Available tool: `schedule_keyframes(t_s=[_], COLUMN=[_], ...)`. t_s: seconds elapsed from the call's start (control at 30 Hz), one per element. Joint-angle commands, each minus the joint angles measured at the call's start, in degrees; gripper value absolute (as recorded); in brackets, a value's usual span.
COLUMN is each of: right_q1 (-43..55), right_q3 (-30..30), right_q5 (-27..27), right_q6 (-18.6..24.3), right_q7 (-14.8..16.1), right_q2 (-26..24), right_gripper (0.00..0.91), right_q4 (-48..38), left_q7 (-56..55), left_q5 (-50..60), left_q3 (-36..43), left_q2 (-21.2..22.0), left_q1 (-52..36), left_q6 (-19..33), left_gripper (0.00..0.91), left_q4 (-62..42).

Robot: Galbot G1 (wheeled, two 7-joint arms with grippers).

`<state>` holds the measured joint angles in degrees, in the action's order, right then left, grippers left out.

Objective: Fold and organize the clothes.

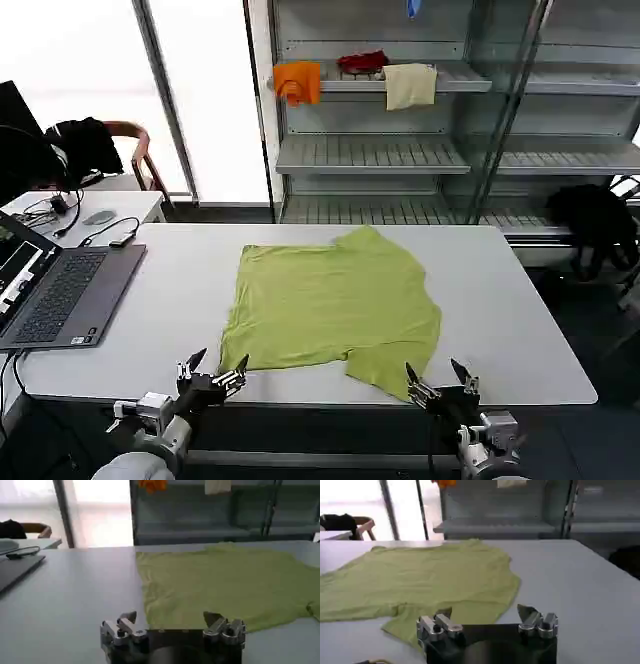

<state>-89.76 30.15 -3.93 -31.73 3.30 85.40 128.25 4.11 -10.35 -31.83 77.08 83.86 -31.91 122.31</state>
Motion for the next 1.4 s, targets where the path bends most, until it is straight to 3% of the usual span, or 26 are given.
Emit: schedule_keyframes(t_s=[0.03, 0.13, 0.2, 0.23, 0.27, 0.37, 0.4, 0.47, 0.5, 0.57, 0.6, 0.63, 0.77, 1.4], right_q1=[-0.1, 0.4, 0.5, 0.7, 0.8, 1.3, 1.4, 1.8, 1.9, 1.9, 1.9, 1.9, 1.9, 4.0], right_q3=[-2.1, -3.4, -4.0, -4.5, -4.7, -5.4, -5.5, -5.9, -6.0, -6.0, -6.0, -5.9, -5.9, -5.3], right_q5=[0.9, 2.1, 2.6, 2.6, 2.7, 2.8, 2.9, 2.9, 2.9, 2.9, 2.9, 2.9, 2.9, 0.0], right_q6=[0.9, 1.1, 1.3, 1.4, 1.5, 1.8, 1.8, 1.9, 2.0, 2.1, 2.1, 2.1, 2.3, 5.0], right_q7=[-0.2, -0.6, -0.9, -1.1, -1.2, -1.5, -1.6, -2.0, -2.0, -2.0, -2.0, -2.0, -2.1, -2.7], right_q2=[-0.1, 0.0, -0.1, 0.0, 0.0, 0.1, 0.1, 0.1, 0.1, 0.0, 0.1, 0.1, 0.1, 0.3], right_gripper=[0.907, 0.907, 0.867, 0.856, 0.836, 0.746, 0.715, 0.544, 0.403, 0.242, 0.212, 0.121, 0.0, 0.0], right_q4=[-2.4, -3.7, -4.4, -4.8, -5.0, -5.8, -5.9, -6.4, -6.4, -6.4, -6.4, -6.4, -6.4, -4.9], left_q7=[-0.3, -0.2, -0.1, 0.0, 0.0, 0.1, 0.1, 0.2, 0.3, 0.4, 0.5, 0.5, 1.0, 3.5], left_q5=[2.1, 2.8, 2.8, 3.0, 3.2, 3.2, 3.1, 3.1, 3.0, 2.9, 2.9, 2.9, 2.9, 0.1], left_q3=[0.2, 0.1, 0.1, 0.0, 0.0, -0.1, -0.2, -0.2, -0.2, -0.1, 0.0, 0.1, 0.5, -0.8], left_q2=[-0.1, -0.2, -0.3, -0.4, -0.4, -0.6, -0.6, -0.6, -0.6, -0.6, -0.6, -0.6, -0.6, 0.0], left_q1=[-0.1, 0.0, 0.0, 0.0, 0.0, 0.0, 0.0, 0.0, 0.0, 0.1, 0.2, 0.2, 0.4, -2.8], left_q6=[1.0, 2.4, 2.8, 3.1, 3.2, 3.6, 3.7, 3.8, 3.8, 3.9, 3.9, 3.9, 4.0, 5.9], left_gripper=[0.907, 0.897, 0.806, 0.695, 0.675, 0.423, 0.383, 0.222, 0.121, 0.03, 0.03, 0.02, 0.01, 0.0], left_q4=[-2.2, -2.9, -3.4, -3.7, -3.9, -4.4, -4.6, -4.7, -4.7, -4.7, -4.7, -4.7, -4.6, -3.8])
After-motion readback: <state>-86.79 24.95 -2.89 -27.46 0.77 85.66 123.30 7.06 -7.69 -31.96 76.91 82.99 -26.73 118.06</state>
